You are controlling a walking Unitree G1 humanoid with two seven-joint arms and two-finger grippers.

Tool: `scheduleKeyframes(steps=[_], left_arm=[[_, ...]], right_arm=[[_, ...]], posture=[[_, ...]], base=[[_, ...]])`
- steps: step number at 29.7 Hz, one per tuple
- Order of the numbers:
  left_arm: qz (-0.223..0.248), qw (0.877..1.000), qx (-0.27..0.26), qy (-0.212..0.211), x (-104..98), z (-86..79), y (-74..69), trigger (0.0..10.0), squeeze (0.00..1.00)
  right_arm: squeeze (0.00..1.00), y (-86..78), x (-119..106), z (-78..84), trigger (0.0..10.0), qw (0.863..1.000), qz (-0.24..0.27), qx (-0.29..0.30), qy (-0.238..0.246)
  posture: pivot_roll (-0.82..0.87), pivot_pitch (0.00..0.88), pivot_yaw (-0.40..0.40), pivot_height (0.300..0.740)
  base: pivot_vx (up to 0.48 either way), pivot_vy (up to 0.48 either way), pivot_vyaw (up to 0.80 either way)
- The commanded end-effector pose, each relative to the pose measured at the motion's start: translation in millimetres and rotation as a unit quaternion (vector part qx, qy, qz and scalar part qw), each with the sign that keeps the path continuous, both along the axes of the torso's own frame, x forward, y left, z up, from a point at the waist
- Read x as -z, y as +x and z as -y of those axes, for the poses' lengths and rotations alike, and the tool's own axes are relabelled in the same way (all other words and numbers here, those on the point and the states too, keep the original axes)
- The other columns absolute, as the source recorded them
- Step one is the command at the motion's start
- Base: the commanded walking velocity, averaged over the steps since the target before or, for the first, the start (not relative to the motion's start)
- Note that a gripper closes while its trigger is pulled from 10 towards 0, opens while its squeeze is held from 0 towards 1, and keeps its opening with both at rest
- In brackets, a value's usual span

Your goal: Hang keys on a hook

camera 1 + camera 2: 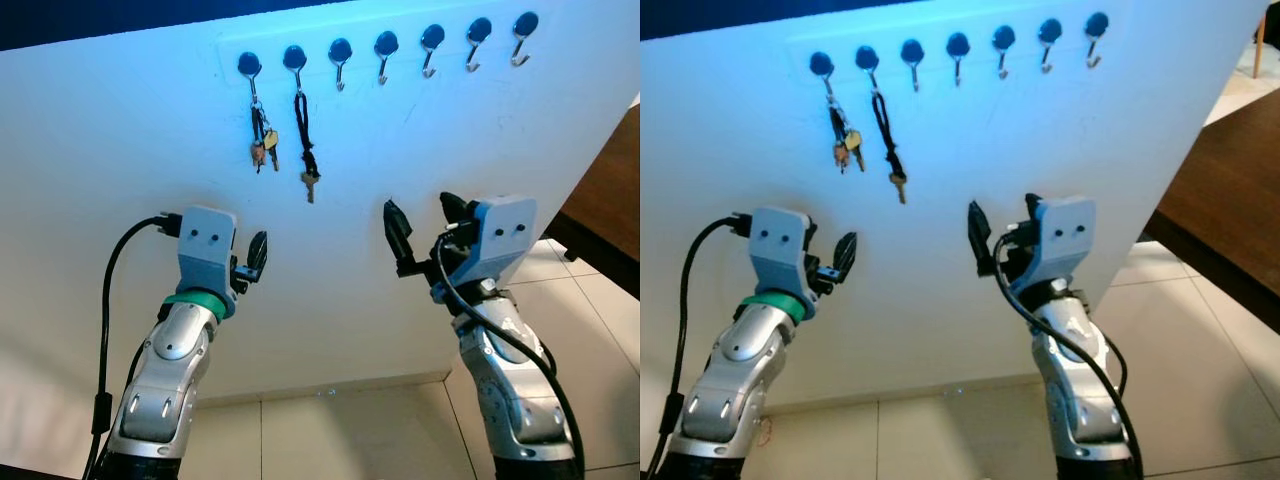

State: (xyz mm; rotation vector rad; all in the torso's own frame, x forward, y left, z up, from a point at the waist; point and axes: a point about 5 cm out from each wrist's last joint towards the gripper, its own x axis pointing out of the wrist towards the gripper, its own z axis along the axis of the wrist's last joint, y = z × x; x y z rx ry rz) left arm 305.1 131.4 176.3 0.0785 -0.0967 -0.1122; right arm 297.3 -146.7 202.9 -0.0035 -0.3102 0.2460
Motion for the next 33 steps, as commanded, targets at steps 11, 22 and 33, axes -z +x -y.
scheduleKeyframes(steps=[11, 22, 33], left_arm=[[-0.029, 0.999, -0.02, 0.037, 11, -12.0, 0.3, 10.0, 0.0], [0.024, 0.997, -0.01, 0.068, -10, -21.8, 3.1, 10.0, 0.0], [0.017, 0.998, -0.003, 0.064, -8, -19.3, 5.8, 10.0, 0.0]], right_arm=[[0.0, 1.6, 11, -3.4, 10.0, 1.0, -0.016, 0.002, 0.008], [0.0, 6.2, 0, -4.4, 10.0, 1.0, 0.011, -0.002, -0.005], [0.0, 7.9, 4, -12.3, 10.0, 1.0, 0.008, -0.012, -0.003]], posture=[[-0.23, 0.078, 0.192, 0.74], [-0.24, 0.047, 0.185, 0.74], [-0.24, 0.038, 0.189, 0.74]], base=[[0.0, 0.0, 0.0], [0.0, 0.0, 0.0], [0.0, 0.0, 0.0]])
